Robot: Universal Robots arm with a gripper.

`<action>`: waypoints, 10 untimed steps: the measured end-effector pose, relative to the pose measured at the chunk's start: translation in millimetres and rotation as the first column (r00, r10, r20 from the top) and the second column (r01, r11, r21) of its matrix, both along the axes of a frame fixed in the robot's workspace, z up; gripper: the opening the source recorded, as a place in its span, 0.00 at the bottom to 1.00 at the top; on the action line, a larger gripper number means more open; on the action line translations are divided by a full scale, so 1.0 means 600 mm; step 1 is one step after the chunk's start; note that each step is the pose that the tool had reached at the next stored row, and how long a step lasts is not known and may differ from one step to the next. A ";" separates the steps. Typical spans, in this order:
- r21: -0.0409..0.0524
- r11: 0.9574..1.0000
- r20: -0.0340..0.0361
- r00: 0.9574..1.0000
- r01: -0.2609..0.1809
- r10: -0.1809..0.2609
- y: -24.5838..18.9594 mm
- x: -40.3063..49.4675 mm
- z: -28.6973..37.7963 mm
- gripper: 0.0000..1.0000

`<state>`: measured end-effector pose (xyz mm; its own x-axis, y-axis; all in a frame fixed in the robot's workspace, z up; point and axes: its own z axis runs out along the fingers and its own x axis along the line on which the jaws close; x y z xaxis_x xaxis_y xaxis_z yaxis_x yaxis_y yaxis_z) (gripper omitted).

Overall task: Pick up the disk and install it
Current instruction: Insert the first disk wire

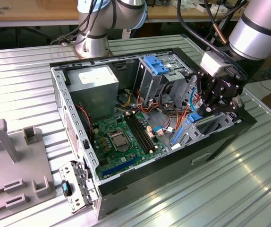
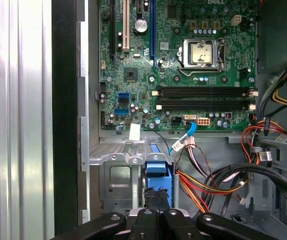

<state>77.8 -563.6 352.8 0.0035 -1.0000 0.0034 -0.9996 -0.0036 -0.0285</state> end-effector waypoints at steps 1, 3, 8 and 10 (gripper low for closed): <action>0.000 1.000 0.000 1.000 0.000 0.000 0.0000 0.000 0.000 0.11; 0.000 1.000 0.000 1.000 0.000 0.000 0.0000 0.000 0.000 0.11; 0.000 1.000 0.000 1.000 0.000 0.000 0.0000 0.001 0.000 0.11; 0.000 1.000 0.000 1.000 0.000 0.000 0.0000 0.003 0.000 0.11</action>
<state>79.8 -563.6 352.7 0.0036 -1.0000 0.0033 -0.9996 -0.0037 -0.0285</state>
